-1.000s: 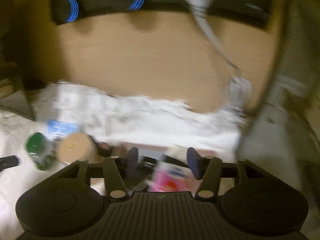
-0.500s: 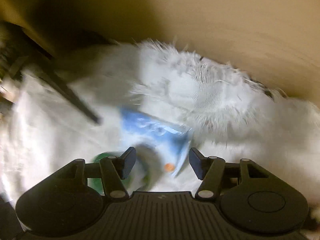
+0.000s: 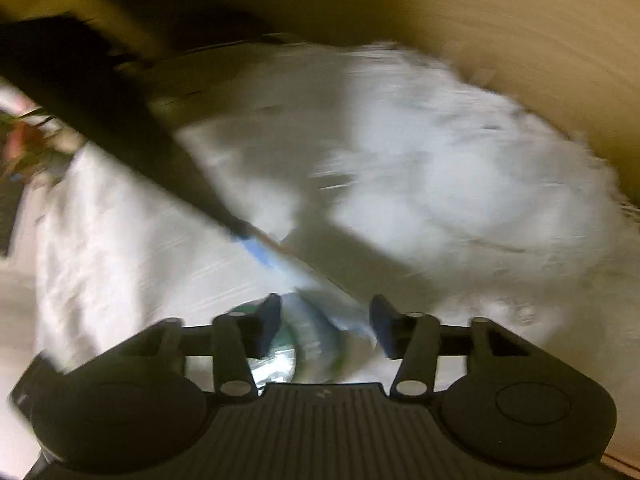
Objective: Organize soft objects
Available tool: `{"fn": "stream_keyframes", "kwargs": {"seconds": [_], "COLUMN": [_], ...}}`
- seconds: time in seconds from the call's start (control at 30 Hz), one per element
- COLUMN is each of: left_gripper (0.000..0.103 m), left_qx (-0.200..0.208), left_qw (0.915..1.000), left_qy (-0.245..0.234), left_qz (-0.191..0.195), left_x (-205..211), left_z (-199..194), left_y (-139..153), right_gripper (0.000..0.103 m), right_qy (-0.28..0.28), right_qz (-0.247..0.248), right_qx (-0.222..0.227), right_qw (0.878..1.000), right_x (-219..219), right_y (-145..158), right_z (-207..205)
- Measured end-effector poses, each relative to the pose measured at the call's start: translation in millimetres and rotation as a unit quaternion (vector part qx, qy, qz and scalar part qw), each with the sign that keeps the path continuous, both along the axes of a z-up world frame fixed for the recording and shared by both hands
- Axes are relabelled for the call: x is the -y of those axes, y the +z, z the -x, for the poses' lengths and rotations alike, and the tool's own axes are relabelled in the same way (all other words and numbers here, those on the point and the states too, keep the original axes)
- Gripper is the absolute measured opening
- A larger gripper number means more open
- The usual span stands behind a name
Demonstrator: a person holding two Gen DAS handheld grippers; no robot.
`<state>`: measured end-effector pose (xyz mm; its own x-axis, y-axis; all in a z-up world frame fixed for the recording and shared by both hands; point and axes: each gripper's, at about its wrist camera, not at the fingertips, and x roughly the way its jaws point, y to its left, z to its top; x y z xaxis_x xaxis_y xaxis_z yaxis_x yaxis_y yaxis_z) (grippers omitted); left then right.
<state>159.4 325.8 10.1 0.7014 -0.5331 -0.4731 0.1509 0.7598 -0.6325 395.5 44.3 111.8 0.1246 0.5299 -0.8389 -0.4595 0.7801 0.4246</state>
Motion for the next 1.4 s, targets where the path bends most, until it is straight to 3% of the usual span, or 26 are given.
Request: {"fn": "stream_keyframes", "kwargs": {"seconds": [0.07, 0.13, 0.23, 0.33, 0.4, 0.47, 0.7, 0.9, 0.97, 1.07, 1.23, 1.4], "left_gripper": [0.017, 0.017, 0.017, 0.017, 0.018, 0.018, 0.018, 0.018, 0.018, 0.018, 0.018, 0.018], "left_qx": [-0.002, -0.001, -0.002, -0.006, -0.01, -0.016, -0.01, 0.008, 0.01, 0.007, -0.01, -0.025], "left_qw": [1.0, 1.0, 0.9998, 0.9997, 0.9997, 0.9997, 0.9995, 0.9975, 0.997, 0.9964, 0.9936, 0.9902], "left_qy": [0.0, -0.005, -0.011, -0.012, -0.008, -0.003, -0.022, -0.065, -0.073, -0.082, -0.107, -0.129], "left_qz": [0.0, -0.004, -0.014, -0.022, -0.021, -0.017, -0.021, -0.026, -0.024, -0.021, -0.033, -0.047], "left_x": [1, 4, 7, 5, 2, -1, 9, 39, 50, 62, 81, 92], "left_z": [0, 0, 2, 7, 11, 14, 10, -1, -4, -8, -17, -18], "left_y": [0, 2, 3, 2, 0, -1, 16, 48, 55, 61, 55, 44], "right_gripper": [0.046, 0.046, 0.047, 0.046, 0.042, 0.031, 0.014, 0.013, 0.013, 0.013, 0.014, 0.02], "right_qy": [0.027, 0.032, 0.032, 0.032, 0.028, 0.028, -0.013, -0.075, -0.091, -0.119, -0.181, -0.191], "right_qz": [-0.016, 0.009, 0.001, 0.05, 0.065, 0.059, 0.066, 0.027, 0.026, 0.032, 0.0, 0.025], "right_qx": [-0.007, 0.009, 0.018, 0.044, 0.042, 0.041, 0.071, 0.117, 0.128, 0.131, 0.066, 0.072], "right_qw": [0.999, 0.999, 0.999, 0.997, 0.997, 0.997, 0.995, 0.99, 0.987, 0.984, 0.981, 0.979], "right_x": [-9, -24, -41, -58, -59, -53, -23, 15, 22, 34, 42, 37], "right_y": [4, 1, -5, -12, -20, -17, 25, 84, 89, 75, 16, -30], "right_z": [5, 0, -12, -20, -24, -19, 29, 91, 122, 159, 182, 193]}}
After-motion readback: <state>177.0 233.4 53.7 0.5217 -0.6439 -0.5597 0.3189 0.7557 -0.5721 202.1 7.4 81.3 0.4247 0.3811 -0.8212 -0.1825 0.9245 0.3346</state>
